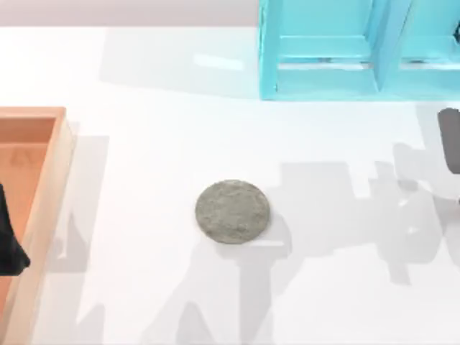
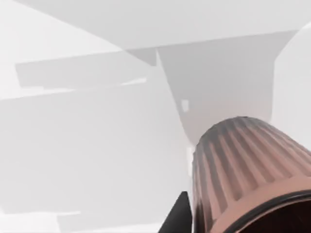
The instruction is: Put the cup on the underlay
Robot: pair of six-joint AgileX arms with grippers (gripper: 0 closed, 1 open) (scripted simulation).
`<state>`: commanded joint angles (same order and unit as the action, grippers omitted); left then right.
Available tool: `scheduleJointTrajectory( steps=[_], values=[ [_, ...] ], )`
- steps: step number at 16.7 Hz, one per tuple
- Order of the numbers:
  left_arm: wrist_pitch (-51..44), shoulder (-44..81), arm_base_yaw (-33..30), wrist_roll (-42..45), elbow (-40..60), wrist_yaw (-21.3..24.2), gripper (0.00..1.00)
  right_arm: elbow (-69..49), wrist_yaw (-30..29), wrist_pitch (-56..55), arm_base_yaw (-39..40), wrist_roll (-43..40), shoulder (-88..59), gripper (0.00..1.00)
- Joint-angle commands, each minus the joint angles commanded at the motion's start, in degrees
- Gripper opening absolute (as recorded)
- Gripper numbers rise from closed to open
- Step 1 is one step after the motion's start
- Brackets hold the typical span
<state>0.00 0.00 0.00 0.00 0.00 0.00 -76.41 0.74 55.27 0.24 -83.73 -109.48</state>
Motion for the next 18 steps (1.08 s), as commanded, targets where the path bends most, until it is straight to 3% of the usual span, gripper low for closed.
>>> scheduleJointTrajectory(
  steps=[6, 18],
  values=[
    [0.00, 0.00, 0.00, 0.00, 0.00, 0.00, 1.00, -17.28, 1.88, 7.87, 8.97, 25.18, -4.38, 0.00],
    [0.00, 0.00, 0.00, 0.00, 0.00, 0.00, 1.00, -51.06, 3.02, 23.54, 29.87, 89.53, -18.74, 0.00]
  ],
)
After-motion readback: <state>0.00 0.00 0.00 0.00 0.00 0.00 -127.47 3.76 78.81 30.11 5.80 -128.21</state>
